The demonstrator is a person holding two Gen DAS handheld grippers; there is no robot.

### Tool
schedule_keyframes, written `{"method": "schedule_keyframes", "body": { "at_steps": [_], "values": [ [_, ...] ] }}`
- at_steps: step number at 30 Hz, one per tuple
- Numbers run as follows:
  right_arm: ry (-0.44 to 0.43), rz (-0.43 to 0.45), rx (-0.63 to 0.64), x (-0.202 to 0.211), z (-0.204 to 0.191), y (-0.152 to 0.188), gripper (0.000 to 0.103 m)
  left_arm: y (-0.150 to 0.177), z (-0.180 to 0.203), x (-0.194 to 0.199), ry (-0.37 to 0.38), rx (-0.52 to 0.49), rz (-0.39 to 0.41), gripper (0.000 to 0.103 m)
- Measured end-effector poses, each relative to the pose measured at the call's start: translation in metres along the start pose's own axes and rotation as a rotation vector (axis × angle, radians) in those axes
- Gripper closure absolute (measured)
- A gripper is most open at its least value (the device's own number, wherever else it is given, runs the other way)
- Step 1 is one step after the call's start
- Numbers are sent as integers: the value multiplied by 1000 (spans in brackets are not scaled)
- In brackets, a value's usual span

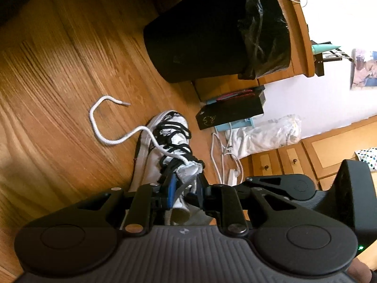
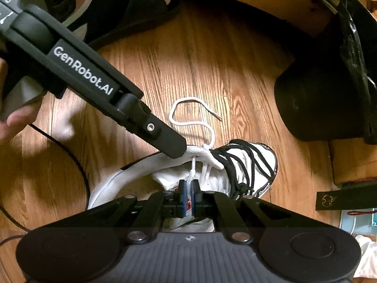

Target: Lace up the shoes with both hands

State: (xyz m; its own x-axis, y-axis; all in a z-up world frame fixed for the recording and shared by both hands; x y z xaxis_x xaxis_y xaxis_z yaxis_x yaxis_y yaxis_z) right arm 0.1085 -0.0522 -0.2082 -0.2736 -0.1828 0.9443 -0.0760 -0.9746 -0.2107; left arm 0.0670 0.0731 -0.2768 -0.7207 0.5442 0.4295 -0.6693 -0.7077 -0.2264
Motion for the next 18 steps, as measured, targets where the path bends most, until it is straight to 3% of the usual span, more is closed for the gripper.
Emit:
{"method": "schedule_keyframes", "body": {
  "at_steps": [18],
  "values": [
    [-14, 11, 7, 1, -4, -4, 99, 0, 2, -5, -4, 19, -4, 83]
  ]
}}
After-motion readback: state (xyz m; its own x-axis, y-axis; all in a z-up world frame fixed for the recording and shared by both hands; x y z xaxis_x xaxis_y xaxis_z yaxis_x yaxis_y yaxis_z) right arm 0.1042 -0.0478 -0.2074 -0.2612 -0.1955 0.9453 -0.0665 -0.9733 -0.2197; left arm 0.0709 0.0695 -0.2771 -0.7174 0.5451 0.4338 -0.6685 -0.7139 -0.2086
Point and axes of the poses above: each gripper's, at about its wrist camera, not at the fingertips, and x roughly against the way its jaws point, z to its right, y to its underside, the point moved 5 cm from there along -x, roughly the way its jaws point, and after that the axes turned 4 degrees about -y, right-handed, at the moved point
